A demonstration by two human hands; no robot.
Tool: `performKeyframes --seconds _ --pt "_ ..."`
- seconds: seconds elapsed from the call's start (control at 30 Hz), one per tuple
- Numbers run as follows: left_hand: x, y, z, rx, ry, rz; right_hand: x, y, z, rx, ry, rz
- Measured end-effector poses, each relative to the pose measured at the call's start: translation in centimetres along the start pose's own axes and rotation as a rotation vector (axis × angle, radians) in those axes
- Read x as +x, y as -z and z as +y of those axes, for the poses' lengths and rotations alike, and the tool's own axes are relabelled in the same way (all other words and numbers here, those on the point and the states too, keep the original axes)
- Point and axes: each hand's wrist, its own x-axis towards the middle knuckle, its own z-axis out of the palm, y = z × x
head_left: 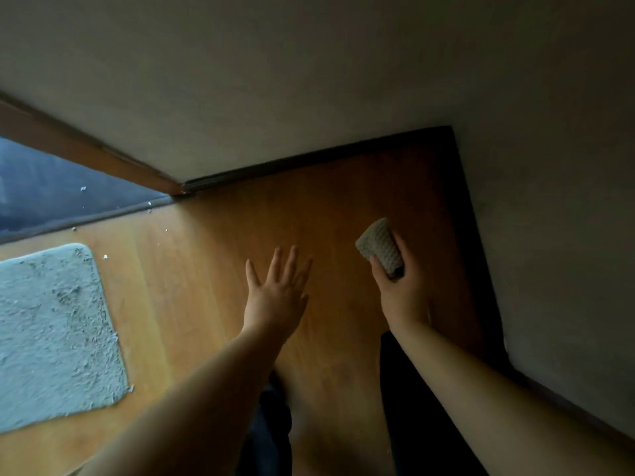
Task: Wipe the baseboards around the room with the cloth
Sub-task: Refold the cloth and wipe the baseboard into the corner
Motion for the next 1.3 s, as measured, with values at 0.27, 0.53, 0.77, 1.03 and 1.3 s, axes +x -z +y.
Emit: performKeyframes --seconds 0.27,0.53,0.77,1.03,1.3 --pt "-2.6 4.8 3.1 -0.231 0.013 -0.094 -4.3 4.9 -1.9 -0.018 0.012 0.19" --pt "-0.7 5.9 5.1 -0.044 -0.123 -0.041 -6.1 8.9 1.4 -0.052 -0.142 0.404" --pt "1.8 7.2 12.0 0.263 -0.502 -0.011 -6.5 15.2 4.2 0.029 -0.18 0.492" --pt "1.8 13.1 17.6 0.307 -0.564 -0.008 -7.1 19.1 3.5 0.176 -0.277 0.504" --pt "1.8 15.6 17.5 0.353 -0.621 0.145 -6.3 17.2 2.1 0.2 -0.34 0.553"
